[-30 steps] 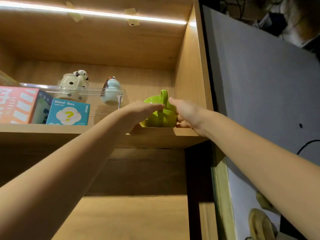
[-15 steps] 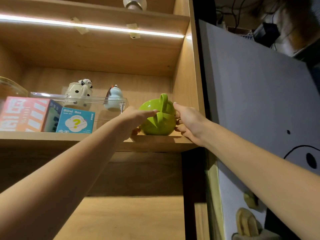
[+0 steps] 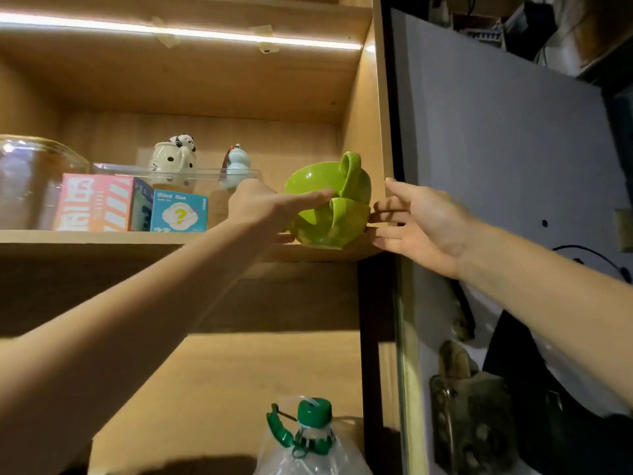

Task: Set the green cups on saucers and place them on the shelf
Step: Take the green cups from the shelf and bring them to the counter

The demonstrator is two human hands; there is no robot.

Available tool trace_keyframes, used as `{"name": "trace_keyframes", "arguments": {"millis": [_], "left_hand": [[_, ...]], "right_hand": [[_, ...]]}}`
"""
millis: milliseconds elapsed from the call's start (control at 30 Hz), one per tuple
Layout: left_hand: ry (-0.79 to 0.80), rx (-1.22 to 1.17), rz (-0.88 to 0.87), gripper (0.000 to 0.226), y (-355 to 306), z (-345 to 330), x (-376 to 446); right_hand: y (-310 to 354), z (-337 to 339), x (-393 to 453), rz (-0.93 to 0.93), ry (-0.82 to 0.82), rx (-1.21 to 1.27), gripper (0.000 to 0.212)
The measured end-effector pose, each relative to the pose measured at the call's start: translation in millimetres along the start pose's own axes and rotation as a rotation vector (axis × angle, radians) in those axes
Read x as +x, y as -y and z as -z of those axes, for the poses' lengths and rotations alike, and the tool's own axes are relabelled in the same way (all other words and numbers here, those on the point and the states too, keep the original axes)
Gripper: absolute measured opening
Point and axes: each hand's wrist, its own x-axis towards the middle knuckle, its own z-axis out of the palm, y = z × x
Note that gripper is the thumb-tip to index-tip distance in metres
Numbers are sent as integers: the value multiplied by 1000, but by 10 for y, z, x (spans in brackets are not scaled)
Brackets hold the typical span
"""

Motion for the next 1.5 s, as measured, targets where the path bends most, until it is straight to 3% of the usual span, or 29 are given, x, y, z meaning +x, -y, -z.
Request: {"name": "trace_keyframes", "arguments": {"millis": [67, 200, 267, 367, 433, 533, 633, 767, 900, 1200, 1500], "left_hand": [[13, 45, -23, 78, 79, 15, -270], [-5, 186, -97, 58, 359, -17, -884], [5, 238, -107, 59, 477, -20, -1154], [40, 273, -60, 62, 697, -34, -1502], [89, 194, -11, 51, 875, -34, -1712], [106, 129, 75, 39, 1208, -16, -2108], [63, 197, 166, 55, 1591, 13, -2534], [77, 320, 215, 71, 1998, 17, -3141], [67, 314, 291, 81, 2353, 42, -3758], [91, 206, 493, 87, 3017, 45, -4806], [131, 235, 666, 89, 3436, -30, -5250]], "right_hand": [[-94, 52, -207, -40, -15, 27, 39], [-396, 104, -628, -117, -30, 56, 43], [-571, 122, -829, -166, -32, 58, 40], [-850, 162, -1086, -252, -50, 67, 44], [-1021, 132, -1253, -306, -86, 79, 48], [-1362, 97, -1602, -391, -114, 70, 37], [-1735, 88, -1995, -481, -132, 110, 25], [-2208, 88, -2530, -613, -164, 145, 34], [-2640, 55, -3029, -677, -173, 123, 18], [-3408, -53, -3916, -817, -292, 120, 12], [-3994, -57, -4234, -932, -392, 205, 9]]}}
